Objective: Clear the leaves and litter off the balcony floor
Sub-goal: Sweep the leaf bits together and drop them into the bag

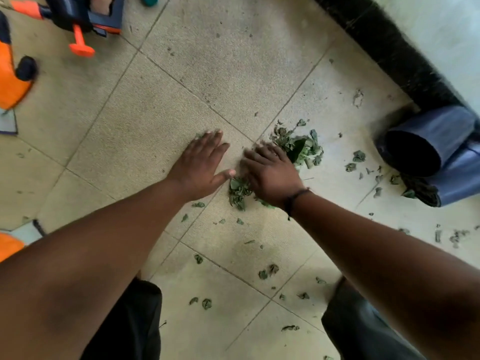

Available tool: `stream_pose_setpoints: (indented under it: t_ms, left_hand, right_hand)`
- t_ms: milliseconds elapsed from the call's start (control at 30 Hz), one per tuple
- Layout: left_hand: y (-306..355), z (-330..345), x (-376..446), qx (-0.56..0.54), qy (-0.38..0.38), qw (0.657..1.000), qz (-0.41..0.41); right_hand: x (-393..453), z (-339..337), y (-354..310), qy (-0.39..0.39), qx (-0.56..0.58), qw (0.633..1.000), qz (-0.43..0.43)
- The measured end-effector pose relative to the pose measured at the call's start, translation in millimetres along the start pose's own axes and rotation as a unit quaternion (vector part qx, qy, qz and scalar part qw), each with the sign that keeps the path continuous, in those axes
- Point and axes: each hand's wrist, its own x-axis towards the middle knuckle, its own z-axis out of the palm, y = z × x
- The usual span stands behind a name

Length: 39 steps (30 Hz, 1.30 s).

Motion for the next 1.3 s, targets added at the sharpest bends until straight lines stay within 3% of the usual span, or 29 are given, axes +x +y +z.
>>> stream_pose_setpoints:
  t_ms: [100, 200, 300, 433, 533, 600, 700, 867, 1067, 1300]
  left_hand:
    - [-2.1, 9.3, -2.8, 0.058, -0.028, 0.998, 0.000]
    - [-8.5, 22.9, -6.7, 0.123, -0.045, 0.991, 0.013]
    - [-11.4, 39.2, -8.2, 0.177, -0.038, 0.983, 0.044]
    - [7.2, 57.1, 5.7, 0.140, 0.015, 0.988, 0.060]
    - [42.1, 61.5, 27.0, 0.096, 0.042, 0.994, 0.042]
    - [63.2, 59.6, 38.4, 0.087, 0.045, 0.994, 0.047]
    - [69.2, 54.8, 41.6, 0.087, 0.029, 0.993, 0.076]
    - [28.7, 39.4, 36.2, 0.152, 0.005, 0.979, 0.133]
    - [22.8, 25.8, 52.1, 0.174, 0.004, 0.974, 0.148]
    - [60.4, 29.3, 81.8, 0.149, 0.076, 0.983, 0.069]
  right_hand:
    - [-39.1, -2.4, 38.2, 0.124, 0.053, 0.983, 0.126]
    - [-59.5, -6.8, 89.9, 0.104, 0.039, 0.973, 0.204]
    - [-42.3, -14.1, 128.8, 0.047, 0.018, 0.988, 0.143]
    - [-7.6, -8.5, 134.4, -0.004, -0.052, 0.999, 0.000]
    - [-9.1, 3.4, 122.5, -0.031, -0.037, 0.993, -0.103]
    - [-26.5, 0.3, 120.3, 0.010, 0.031, 0.995, -0.090]
    - [-64.4, 2.8, 138.9, 0.069, 0.058, 0.995, 0.049]
    - [-98.4, 32.1, 168.7, -0.018, -0.070, 0.996, 0.053]
    - [-24.9, 25.0, 135.2, 0.047, -0.086, 0.994, -0.040]
    - [28.9, 5.6, 108.9, 0.019, -0.102, 0.976, -0.192]
